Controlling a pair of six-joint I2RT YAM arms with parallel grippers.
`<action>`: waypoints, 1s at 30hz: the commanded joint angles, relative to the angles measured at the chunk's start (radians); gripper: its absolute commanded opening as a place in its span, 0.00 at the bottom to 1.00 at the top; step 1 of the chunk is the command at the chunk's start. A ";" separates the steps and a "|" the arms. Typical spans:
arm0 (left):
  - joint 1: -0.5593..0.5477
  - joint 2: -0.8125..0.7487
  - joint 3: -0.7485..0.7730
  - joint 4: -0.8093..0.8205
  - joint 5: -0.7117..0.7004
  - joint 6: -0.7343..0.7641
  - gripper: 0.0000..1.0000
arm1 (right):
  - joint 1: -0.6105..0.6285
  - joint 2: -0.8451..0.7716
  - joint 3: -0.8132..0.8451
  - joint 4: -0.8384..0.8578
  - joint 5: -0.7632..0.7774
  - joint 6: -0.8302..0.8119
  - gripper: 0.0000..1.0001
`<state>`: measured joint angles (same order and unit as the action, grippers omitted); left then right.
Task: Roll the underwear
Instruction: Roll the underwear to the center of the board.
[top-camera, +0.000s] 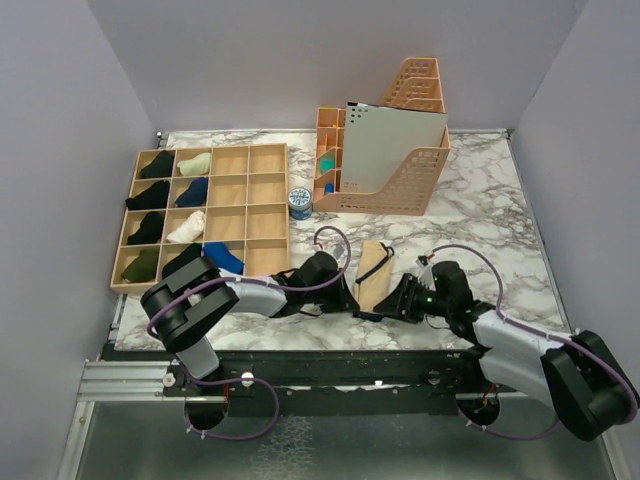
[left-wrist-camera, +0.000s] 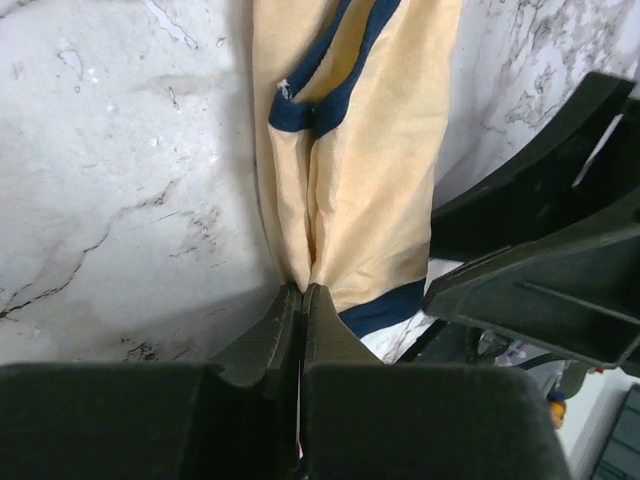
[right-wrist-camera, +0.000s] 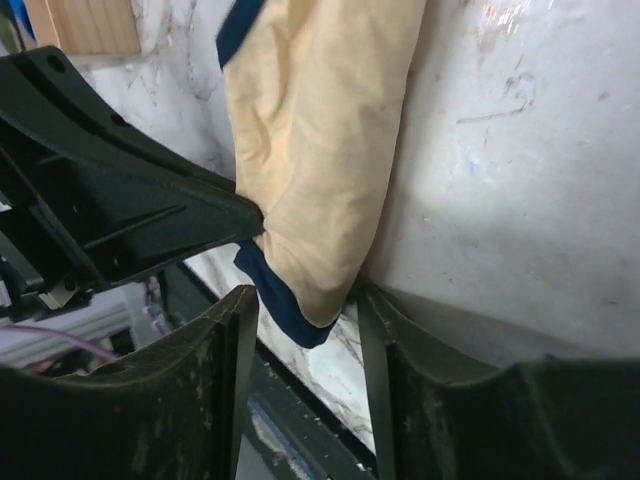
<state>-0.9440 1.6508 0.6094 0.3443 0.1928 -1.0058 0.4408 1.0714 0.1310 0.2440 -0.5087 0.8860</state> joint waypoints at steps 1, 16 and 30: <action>0.025 -0.020 0.016 -0.180 -0.037 0.114 0.00 | 0.004 -0.110 0.052 -0.178 0.104 -0.155 0.52; 0.216 -0.098 0.033 -0.410 0.219 0.430 0.00 | 0.447 -0.194 0.042 0.263 0.433 -1.097 0.71; 0.360 -0.087 0.043 -0.477 0.318 0.519 0.00 | 0.667 0.244 0.003 0.626 0.373 -1.852 0.57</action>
<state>-0.6159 1.5593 0.6647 -0.0784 0.4900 -0.5350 1.0828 1.2938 0.1413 0.7525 -0.1444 -0.7338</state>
